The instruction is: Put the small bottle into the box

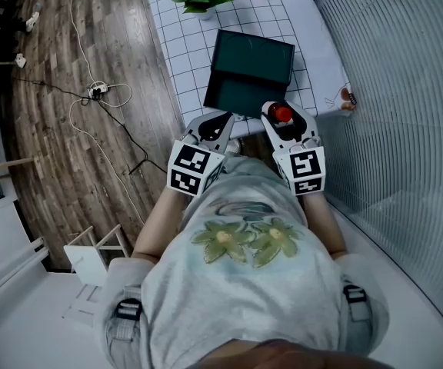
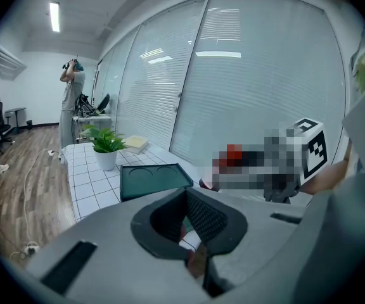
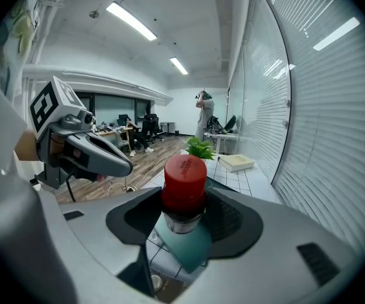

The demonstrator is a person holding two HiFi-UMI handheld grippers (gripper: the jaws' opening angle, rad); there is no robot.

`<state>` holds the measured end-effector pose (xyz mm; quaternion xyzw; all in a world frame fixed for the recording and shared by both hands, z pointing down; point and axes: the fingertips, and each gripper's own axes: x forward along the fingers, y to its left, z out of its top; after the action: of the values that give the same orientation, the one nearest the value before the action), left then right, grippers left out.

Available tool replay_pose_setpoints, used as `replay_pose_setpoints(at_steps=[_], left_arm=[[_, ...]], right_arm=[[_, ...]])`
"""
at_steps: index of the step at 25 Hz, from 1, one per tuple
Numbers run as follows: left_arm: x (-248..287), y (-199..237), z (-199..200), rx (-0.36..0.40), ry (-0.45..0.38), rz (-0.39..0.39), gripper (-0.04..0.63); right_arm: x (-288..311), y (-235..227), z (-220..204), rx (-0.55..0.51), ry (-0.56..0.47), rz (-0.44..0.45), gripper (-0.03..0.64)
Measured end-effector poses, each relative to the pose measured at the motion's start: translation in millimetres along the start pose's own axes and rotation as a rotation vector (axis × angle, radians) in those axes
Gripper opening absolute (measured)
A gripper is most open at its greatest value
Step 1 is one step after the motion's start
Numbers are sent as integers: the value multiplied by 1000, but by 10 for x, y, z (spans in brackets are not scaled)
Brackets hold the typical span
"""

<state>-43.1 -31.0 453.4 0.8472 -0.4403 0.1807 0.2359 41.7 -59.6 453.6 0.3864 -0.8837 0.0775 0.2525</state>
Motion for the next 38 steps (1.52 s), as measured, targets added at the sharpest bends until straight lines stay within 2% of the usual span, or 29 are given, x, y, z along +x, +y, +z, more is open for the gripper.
replay_pose_setpoints(at_steps=[38], left_arm=[[220, 189, 38, 6, 49, 7, 7]], right_arm=[[372, -103, -300, 15, 93, 39, 216]])
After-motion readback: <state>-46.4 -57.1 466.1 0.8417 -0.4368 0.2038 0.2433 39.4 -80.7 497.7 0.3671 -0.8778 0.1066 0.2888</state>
